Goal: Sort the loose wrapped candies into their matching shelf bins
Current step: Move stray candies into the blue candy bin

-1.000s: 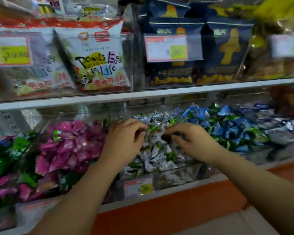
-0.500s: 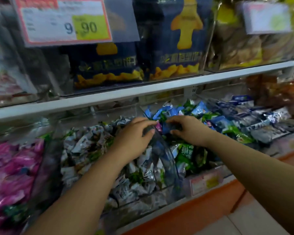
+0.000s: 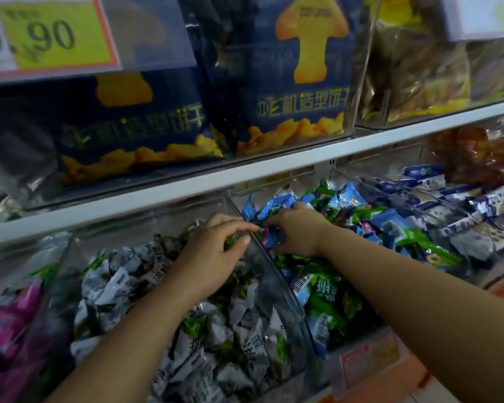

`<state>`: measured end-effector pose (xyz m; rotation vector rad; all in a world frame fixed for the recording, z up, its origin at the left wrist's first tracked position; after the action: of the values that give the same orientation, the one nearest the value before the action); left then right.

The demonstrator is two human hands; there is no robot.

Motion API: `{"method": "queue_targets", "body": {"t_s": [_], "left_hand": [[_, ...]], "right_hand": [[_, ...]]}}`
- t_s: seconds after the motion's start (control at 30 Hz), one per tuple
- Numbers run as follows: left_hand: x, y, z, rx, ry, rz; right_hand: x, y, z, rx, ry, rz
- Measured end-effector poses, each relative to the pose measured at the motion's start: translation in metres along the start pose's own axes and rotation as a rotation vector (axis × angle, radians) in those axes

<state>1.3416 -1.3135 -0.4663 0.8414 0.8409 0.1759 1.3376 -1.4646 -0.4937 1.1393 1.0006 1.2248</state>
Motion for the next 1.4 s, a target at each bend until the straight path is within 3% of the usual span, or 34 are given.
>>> {"method": "queue_targets", "body": {"t_s": [0.2,0.5,0.7,0.83,1.0,1.13,1.3,1.4], "left_hand": [[-0.001,0.002,-0.003,0.01,0.001,0.012],[-0.004,0.003,-0.007,0.022,0.005,0.025],[-0.009,0.005,-0.002,-0.012,0.063,-0.028],[-0.022,0.003,-0.005,-0.035,0.084,-0.106],[-0.033,-0.006,-0.007,-0.021,0.095,-0.169],[-0.038,-0.01,-0.005,-0.005,0.105,-0.212],[-0.04,-0.009,-0.007,-0.02,0.073,-0.204],[-0.031,0.003,-0.005,-0.149,0.121,-0.35]], "right_hand": [[0.006,0.007,0.001,-0.053,0.001,-0.02],[-0.008,0.032,-0.025,-0.266,-0.048,0.153],[-0.009,0.057,-0.061,-0.497,-0.034,0.456],[0.003,0.058,-0.082,-0.45,0.007,0.739],[-0.001,0.061,-0.094,-0.45,-0.04,0.853],[-0.002,0.063,-0.095,-0.401,-0.048,0.829],[-0.007,0.07,-0.093,-0.22,0.003,0.832],[-0.034,0.082,-0.086,-0.375,-0.089,0.752]]}}
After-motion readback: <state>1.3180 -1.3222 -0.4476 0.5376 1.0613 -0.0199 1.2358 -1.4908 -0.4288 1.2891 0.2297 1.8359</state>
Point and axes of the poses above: each hand's wrist, its own z-axis towards the middle knuckle, its own y-axis out of the back of the hand, x = y × z, the point moved 7 cm from there along z, towards the middle knuckle, and after that the axes turned 9 degrees about -x, right-handed, at the moved point
